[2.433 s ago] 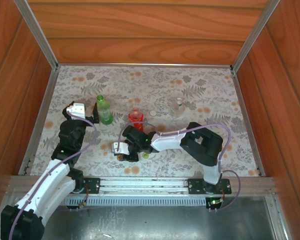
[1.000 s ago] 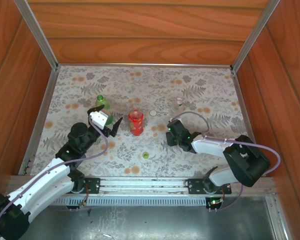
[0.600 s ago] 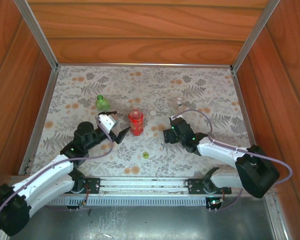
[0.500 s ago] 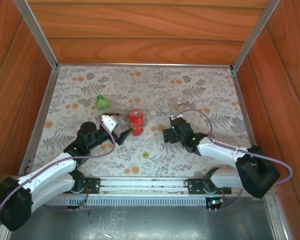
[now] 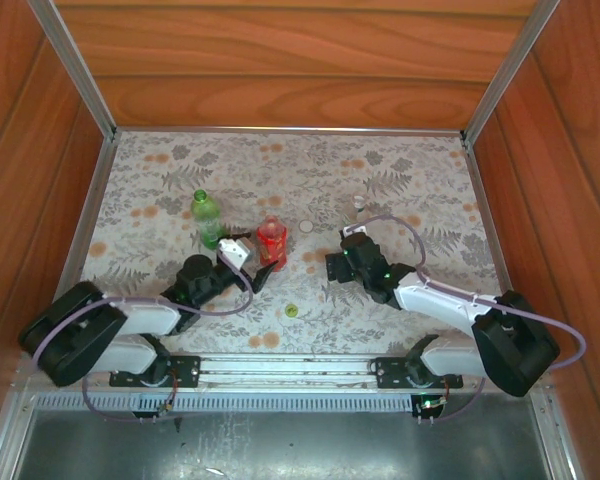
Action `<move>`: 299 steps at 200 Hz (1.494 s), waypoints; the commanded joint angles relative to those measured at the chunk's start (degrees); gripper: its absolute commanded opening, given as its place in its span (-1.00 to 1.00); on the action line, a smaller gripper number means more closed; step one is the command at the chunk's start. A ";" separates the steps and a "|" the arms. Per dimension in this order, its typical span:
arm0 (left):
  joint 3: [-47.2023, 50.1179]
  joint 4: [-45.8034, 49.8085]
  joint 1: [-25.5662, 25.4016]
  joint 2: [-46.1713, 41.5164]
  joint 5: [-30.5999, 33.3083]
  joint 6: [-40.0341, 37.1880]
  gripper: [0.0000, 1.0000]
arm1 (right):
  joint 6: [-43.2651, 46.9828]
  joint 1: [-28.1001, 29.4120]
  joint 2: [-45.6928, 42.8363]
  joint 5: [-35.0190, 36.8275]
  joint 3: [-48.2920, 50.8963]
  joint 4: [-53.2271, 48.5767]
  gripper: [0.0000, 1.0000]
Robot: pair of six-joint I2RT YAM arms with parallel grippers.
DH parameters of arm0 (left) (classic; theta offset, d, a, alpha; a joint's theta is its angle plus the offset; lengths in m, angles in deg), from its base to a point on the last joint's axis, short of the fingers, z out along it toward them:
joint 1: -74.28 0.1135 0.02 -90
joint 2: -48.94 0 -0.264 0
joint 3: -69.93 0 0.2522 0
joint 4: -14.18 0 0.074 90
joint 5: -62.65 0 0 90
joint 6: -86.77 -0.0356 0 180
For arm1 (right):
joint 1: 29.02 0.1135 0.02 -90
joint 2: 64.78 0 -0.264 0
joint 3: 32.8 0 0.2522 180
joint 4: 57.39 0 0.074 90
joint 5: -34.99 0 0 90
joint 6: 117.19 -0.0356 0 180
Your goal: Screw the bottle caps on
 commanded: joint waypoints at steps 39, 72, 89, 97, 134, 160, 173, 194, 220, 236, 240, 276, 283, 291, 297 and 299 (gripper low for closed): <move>-2.69 -15.91 -1.37 10.22 4.73 -0.72 1.00 | -2.42 -0.27 -1.02 -1.51 -1.43 -1.49 0.89; -4.33 -15.87 -1.38 11.68 5.07 -1.00 0.99 | -2.60 -0.27 -1.82 -1.17 -0.36 -0.63 0.89; -5.35 -15.87 -1.40 12.52 3.33 -1.10 0.90 | -1.75 -0.27 -1.82 -1.69 -0.47 -0.76 0.90; -5.80 -15.87 -1.36 12.87 2.43 -0.96 0.82 | -1.68 -0.27 -1.87 -1.52 -0.44 -0.97 0.90; -7.09 -15.91 -1.36 15.24 1.18 -0.51 0.60 | -1.64 -0.23 -3.04 -1.19 0.31 -1.06 0.90; -7.87 -15.86 -1.36 16.66 1.58 -0.37 0.56 | -0.94 -0.27 -3.32 -1.24 0.36 -1.13 0.91; -8.22 -15.90 -1.38 17.33 1.68 0.12 0.51 | -0.65 -0.12 -3.76 -1.56 -0.15 -2.04 0.92; -8.66 -15.87 -1.43 18.10 1.52 0.31 0.42 | -0.55 -0.18 -4.68 -1.31 -0.04 -2.70 0.92; -8.85 -15.87 -1.41 17.82 1.13 0.22 0.28 | -1.19 -0.18 -5.56 -0.46 0.64 -3.16 0.92; -8.72 -15.88 -1.36 17.40 0.47 0.22 0.18 | -2.01 -0.18 -5.54 0.58 0.91 -3.45 0.92; -8.65 -15.89 -1.37 17.22 0.32 0.27 0.16 | -2.00 -0.18 -5.44 0.65 0.97 -3.51 0.92; -8.21 -15.85 -1.36 16.45 -1.67 0.34 0.13 | -2.49 -0.19 -4.30 0.40 0.75 -3.52 0.97; -8.23 -15.87 -1.38 16.36 -1.95 0.32 0.10 | -2.47 -0.18 -4.10 0.16 0.71 -3.28 0.99; -8.15 -15.79 -1.32 16.06 -2.54 0.43 0.09 | -2.41 -0.18 -4.03 -0.01 0.84 -2.83 0.99; -8.15 -15.86 -1.29 15.91 -3.20 0.47 0.09 | -2.26 -0.18 -4.02 -0.20 0.80 -2.43 0.99; -8.12 -15.87 -1.29 15.81 -3.48 0.41 0.10 | -2.28 -0.18 -4.02 -0.14 0.80 -2.32 0.99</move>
